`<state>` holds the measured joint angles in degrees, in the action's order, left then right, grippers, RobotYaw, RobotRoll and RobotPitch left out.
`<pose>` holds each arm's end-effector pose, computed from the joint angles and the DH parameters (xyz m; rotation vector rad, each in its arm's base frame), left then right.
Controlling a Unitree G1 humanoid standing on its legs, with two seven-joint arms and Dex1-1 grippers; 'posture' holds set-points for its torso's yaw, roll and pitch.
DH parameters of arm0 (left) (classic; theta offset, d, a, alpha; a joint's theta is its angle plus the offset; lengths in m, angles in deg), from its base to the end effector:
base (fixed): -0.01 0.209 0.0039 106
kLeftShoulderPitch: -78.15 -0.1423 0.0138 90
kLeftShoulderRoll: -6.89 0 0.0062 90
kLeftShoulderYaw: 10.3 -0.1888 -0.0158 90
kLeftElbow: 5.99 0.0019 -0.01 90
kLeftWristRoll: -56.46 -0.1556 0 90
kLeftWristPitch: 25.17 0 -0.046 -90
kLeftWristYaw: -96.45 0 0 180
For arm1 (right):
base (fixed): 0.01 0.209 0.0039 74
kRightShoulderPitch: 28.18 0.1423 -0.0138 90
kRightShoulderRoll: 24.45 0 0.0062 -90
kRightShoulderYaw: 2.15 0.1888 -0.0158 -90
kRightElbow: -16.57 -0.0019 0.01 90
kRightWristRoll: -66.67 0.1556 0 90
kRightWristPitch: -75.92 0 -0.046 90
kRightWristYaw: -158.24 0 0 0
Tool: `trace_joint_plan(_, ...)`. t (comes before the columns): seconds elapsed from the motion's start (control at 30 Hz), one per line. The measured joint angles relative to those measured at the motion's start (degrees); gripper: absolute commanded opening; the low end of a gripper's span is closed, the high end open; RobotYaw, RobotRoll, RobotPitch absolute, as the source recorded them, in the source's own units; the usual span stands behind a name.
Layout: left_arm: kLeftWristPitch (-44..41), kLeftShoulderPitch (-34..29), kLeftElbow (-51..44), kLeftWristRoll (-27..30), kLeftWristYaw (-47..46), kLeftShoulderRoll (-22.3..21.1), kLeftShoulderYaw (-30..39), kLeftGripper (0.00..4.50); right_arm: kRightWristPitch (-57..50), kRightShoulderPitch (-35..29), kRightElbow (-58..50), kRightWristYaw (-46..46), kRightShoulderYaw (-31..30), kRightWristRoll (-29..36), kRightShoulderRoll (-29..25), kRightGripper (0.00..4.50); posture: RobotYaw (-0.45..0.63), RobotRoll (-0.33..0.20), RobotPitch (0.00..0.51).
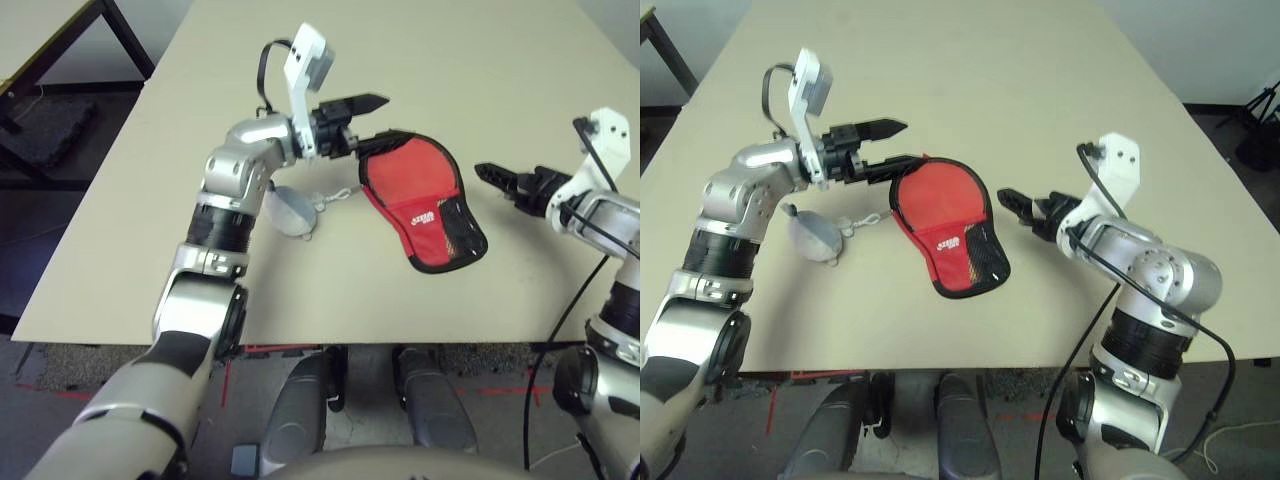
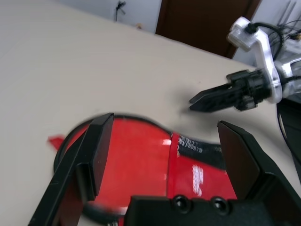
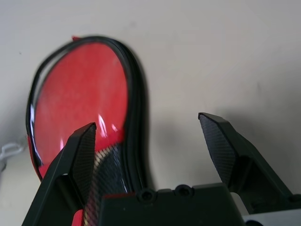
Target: Store the ping-pong paddle in its case and zip it.
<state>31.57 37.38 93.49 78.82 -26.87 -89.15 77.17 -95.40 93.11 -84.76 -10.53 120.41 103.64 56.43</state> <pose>0.3376 0.1585 0.2315 0.1035 -0.0382 -1.1874 0.2524 -0.2702 0.1998 0.3736 0.4149 0.2244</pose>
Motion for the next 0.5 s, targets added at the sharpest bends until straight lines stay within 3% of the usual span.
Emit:
trace_joint_plan(0.2,-5.0,-6.1,-5.9,1.3,-1.5,-2.5,0.1,4.5,-9.2,-2.6,-0.4,0.0,8.0,5.1,2.4,4.49,-0.06,0.0,0.195)
trace_joint_plan(0.5,-6.6,-7.2,-8.6,2.5,-3.5,-2.3,-0.1,4.5,-9.4,-8.1,2.5,-10.5,9.4,23.3,1.4,4.49,-0.06,0.0,0.195)
